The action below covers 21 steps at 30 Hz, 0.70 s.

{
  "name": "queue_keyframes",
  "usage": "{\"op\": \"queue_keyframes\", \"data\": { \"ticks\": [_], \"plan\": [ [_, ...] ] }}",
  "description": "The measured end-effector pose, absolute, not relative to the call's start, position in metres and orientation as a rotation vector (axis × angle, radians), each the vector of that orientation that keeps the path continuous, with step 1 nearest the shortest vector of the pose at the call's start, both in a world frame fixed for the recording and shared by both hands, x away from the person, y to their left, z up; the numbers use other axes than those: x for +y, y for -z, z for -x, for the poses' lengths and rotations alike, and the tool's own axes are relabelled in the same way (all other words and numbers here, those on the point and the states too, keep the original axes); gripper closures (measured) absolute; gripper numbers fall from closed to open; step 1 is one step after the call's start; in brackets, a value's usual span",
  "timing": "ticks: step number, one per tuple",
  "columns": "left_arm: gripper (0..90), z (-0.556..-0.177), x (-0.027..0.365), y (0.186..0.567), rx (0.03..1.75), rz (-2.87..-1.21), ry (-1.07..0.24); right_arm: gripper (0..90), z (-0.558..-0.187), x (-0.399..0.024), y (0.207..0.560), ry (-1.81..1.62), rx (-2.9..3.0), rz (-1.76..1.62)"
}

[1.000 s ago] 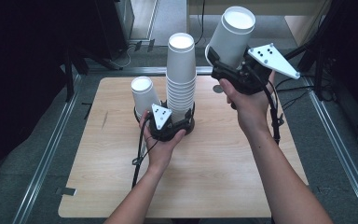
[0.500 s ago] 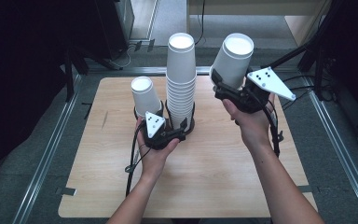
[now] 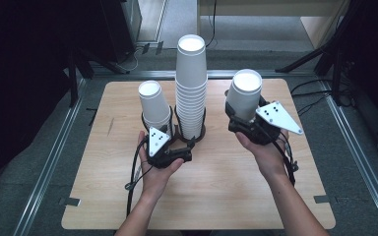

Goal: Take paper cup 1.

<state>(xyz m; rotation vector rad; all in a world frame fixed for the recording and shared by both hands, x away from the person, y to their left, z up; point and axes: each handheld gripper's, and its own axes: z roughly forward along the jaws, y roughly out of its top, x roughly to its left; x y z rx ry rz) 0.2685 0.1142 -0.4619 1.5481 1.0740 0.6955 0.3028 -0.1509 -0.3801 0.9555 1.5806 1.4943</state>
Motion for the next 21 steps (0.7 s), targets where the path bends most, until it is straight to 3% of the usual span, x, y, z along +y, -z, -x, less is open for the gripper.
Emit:
{"op": "queue_keyframes", "data": {
  "ticks": [21],
  "plan": [
    [0.0,-0.243,0.128,0.469,1.033,-1.564,-0.582,15.0,-0.269,-0.14,0.447,-1.269,1.68,-0.804]
  ]
}}
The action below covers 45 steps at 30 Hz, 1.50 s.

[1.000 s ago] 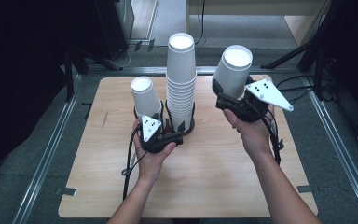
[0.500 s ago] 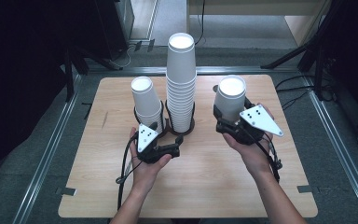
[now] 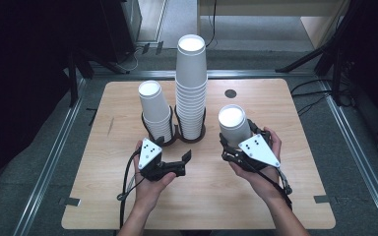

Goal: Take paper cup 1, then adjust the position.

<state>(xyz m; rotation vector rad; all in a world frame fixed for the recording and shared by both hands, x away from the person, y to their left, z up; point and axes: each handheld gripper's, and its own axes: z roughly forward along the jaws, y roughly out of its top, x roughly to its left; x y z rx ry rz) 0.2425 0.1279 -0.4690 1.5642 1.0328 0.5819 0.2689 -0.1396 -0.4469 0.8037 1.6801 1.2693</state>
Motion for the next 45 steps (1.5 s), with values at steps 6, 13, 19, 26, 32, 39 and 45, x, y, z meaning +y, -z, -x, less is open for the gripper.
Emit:
{"op": "queue_keyframes", "data": {
  "ticks": [6,13,19,26,32,39,45],
  "plan": [
    [0.0,-0.239,0.126,0.467,0.996,-1.601,-0.545,14.9,-0.261,-0.135,0.46,-1.163,1.701,-0.694],
    [0.0,-0.234,0.13,0.468,0.965,-1.619,-0.513,15.0,-0.255,-0.129,0.477,-1.061,1.71,-0.587],
    [0.0,-0.229,0.127,0.466,0.893,-1.635,-0.473,14.9,-0.252,-0.122,0.49,-0.946,1.715,-0.489],
    [0.0,-0.227,0.123,0.466,0.872,-1.648,-0.432,14.7,-0.25,-0.115,0.5,-0.887,1.727,-0.401],
    [0.0,-0.228,0.119,0.467,0.866,-1.667,-0.408,14.4,-0.245,-0.107,0.506,-0.851,1.727,-0.29],
    [0.0,-0.228,0.114,0.468,0.85,-1.675,-0.372,14.2,-0.242,-0.105,0.508,-0.836,1.726,-0.232],
    [0.0,-0.226,0.11,0.467,0.826,-1.698,-0.367,14.2,-0.239,-0.101,0.509,-0.841,1.745,-0.195]
  ]
}}
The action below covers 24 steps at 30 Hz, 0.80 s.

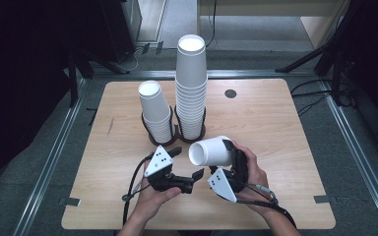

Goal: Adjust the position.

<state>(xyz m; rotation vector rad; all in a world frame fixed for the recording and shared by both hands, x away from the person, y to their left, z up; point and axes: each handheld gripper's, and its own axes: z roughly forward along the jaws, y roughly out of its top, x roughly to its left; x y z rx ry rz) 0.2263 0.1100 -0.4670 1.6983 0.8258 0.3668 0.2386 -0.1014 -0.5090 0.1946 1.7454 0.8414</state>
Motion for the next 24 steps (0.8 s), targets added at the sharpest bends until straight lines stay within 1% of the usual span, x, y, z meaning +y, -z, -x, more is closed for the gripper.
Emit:
{"op": "queue_keyframes", "data": {
  "ticks": [5,10,16,17,24],
  "plan": [
    [0.0,-0.227,0.108,0.466,0.815,-1.701,-0.362,14.2,-0.236,-0.098,0.511,-0.843,1.751,-0.167],
    [0.0,-0.228,0.106,0.465,0.798,-1.715,-0.318,14.2,-0.231,-0.097,0.514,-0.838,1.747,-0.124],
    [0.0,-0.229,0.103,0.466,0.813,-1.736,-0.303,14.2,-0.229,-0.095,0.514,-0.83,1.738,-0.085],
    [3.8,-0.229,0.103,0.466,0.818,-1.737,-0.302,14.2,-0.228,-0.094,0.514,-0.839,1.738,-0.089],
    [5.7,-0.228,0.1,0.466,0.821,-1.752,-0.295,14.1,-0.224,-0.091,0.515,-0.852,1.741,-0.062]
  ]
}}
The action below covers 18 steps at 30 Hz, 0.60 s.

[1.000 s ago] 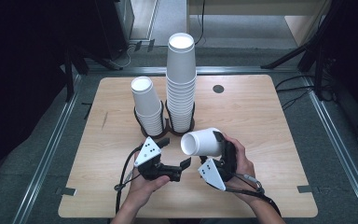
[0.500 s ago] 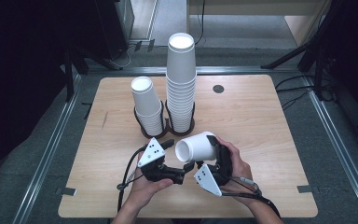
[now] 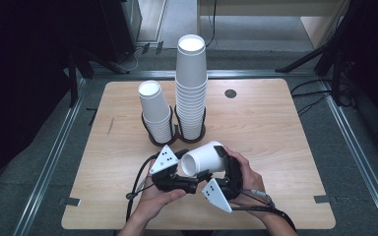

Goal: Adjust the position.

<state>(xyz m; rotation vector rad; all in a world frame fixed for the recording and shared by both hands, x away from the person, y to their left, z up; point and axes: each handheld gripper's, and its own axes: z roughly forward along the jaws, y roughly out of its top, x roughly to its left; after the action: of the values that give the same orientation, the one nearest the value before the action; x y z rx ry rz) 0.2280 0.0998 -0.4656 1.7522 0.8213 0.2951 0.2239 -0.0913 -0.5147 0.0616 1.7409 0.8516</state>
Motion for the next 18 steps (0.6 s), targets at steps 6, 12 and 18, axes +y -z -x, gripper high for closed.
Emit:
{"op": "queue_keyframes", "data": {
  "ticks": [6,12,18],
  "plan": [
    [12.6,-0.2263,0.0968,0.4656,0.825,-1.776,-0.323,14.0,-0.2216,-0.0887,0.5169,-0.843,1.74,-0.028],
    [16.9,-0.2262,0.0977,0.4659,0.822,-1.781,-0.302,13.6,-0.2219,-0.0889,0.5179,-0.841,1.731,-0.023],
    [17.7,-0.2261,0.0993,0.4656,0.811,-1.784,-0.297,13.3,-0.2217,-0.0893,0.5179,-0.845,1.721,-0.021]
  ]
}}
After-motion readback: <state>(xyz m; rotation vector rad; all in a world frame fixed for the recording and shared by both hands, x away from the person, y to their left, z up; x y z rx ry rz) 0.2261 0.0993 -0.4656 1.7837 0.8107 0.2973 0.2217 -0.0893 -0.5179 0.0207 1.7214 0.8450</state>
